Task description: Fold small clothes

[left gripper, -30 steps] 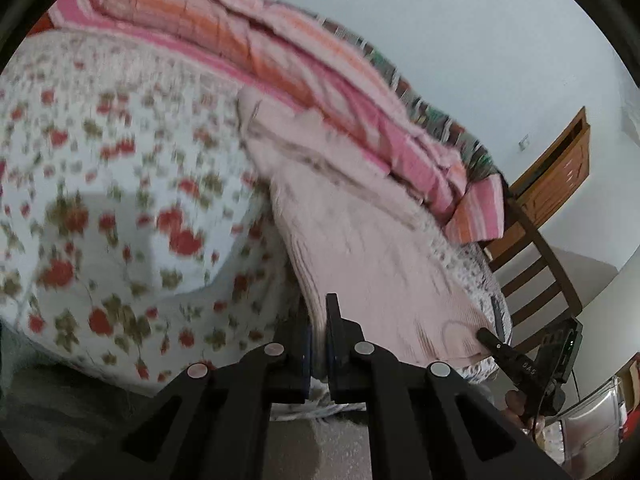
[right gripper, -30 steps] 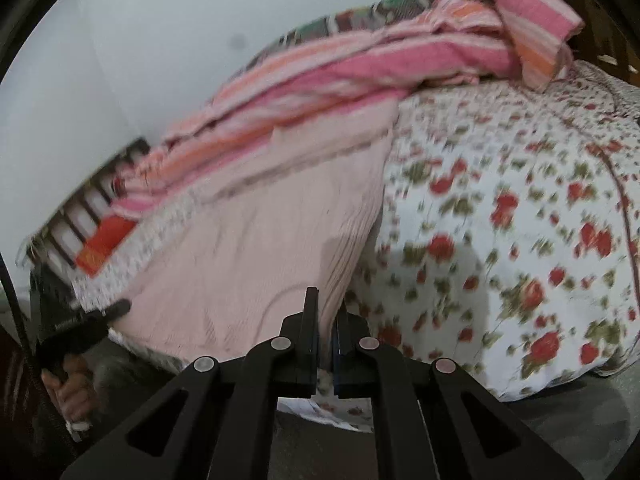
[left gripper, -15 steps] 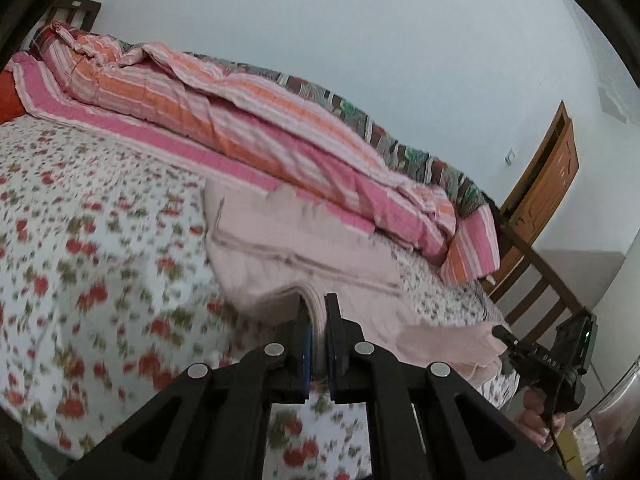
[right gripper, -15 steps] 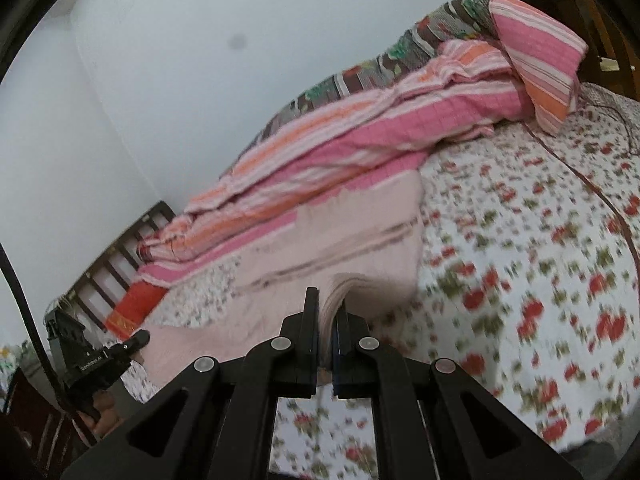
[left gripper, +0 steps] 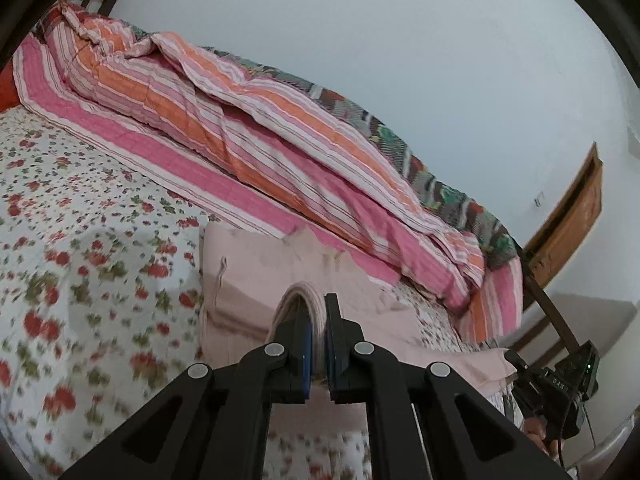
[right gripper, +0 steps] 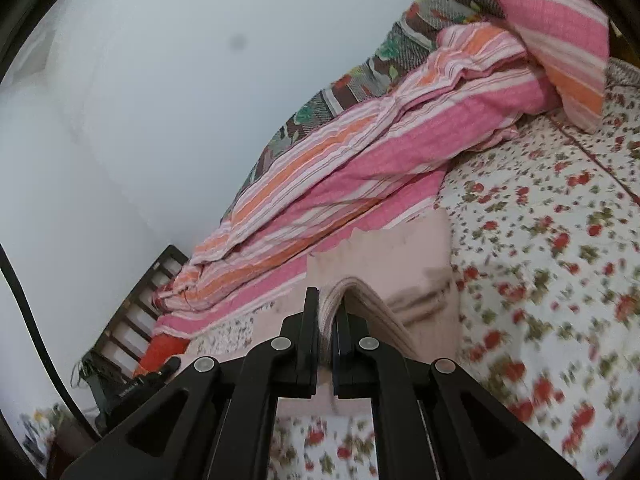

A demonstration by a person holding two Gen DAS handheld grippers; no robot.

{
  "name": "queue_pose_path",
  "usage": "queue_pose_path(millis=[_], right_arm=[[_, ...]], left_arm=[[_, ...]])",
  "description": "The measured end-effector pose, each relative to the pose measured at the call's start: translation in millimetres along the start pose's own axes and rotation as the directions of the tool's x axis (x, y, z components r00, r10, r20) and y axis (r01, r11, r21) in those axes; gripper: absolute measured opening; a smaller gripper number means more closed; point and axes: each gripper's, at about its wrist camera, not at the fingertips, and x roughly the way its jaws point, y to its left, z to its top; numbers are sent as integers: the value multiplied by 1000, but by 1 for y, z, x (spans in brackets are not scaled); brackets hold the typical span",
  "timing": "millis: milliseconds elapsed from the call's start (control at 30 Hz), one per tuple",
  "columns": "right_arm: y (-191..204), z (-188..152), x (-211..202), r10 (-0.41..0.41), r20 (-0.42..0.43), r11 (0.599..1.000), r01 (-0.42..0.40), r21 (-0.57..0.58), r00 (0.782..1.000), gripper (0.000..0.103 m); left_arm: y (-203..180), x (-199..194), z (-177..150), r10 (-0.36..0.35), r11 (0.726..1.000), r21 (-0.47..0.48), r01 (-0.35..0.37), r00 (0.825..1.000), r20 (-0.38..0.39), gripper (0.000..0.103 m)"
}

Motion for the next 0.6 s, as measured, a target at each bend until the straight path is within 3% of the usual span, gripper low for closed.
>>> queue_pose_path(millis=[333,600], right_arm=[[-20,40,90,-42,-61,999,40,-34,997,5],[-47,53,160,-157,-120,987,153,-46,980,5]], left_arm=[[29,91,39,72,997,-36,-74,996,-56,6],[44,163,58,106,993,-32,-111,988,-115,6]])
